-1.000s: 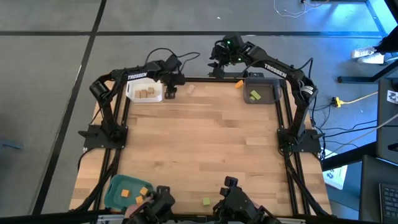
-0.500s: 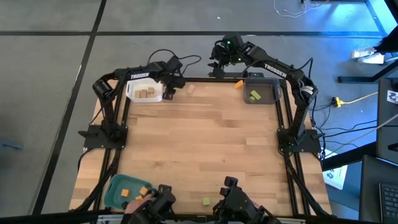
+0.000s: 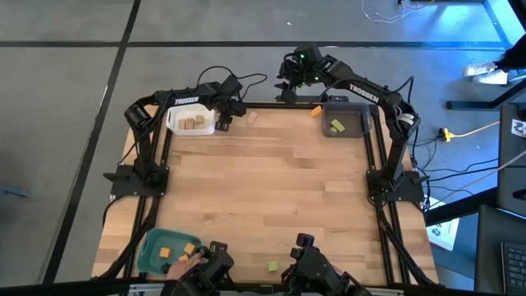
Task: Sort & place blocks by color
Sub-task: Put the green block into the black bin
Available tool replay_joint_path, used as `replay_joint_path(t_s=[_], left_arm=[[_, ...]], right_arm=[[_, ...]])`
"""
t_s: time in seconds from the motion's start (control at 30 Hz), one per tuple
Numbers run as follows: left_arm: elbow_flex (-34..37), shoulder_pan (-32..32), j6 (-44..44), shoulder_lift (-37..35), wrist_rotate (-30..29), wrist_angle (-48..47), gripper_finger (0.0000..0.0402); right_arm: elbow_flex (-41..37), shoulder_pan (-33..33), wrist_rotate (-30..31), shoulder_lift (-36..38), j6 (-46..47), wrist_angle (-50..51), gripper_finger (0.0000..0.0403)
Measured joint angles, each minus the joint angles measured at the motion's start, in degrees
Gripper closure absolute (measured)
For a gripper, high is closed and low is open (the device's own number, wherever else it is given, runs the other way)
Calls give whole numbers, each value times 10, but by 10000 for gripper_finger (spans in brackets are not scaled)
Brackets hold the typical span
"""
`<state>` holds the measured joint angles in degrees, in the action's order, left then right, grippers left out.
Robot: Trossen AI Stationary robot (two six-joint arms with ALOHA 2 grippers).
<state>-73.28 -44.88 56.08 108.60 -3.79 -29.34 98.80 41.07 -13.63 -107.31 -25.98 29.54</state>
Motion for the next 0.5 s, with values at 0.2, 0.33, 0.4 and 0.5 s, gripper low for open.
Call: replay_joint_path(t_s=[0.2, 0.33, 0.4, 0.5], left_arm=[[0, -2, 0, 4, -18, 1, 231], [0, -3, 0, 16, -42, 5, 231], [0, -1, 1, 18, -46, 9, 231], [0, -2, 1, 18, -43, 13, 231]], right_arm=[[0, 0, 0, 0, 0, 0, 238], [0, 0, 0, 0, 0, 0, 238], [0, 0, 0, 0, 0, 0, 238], [0, 0, 0, 0, 0, 0, 238]])
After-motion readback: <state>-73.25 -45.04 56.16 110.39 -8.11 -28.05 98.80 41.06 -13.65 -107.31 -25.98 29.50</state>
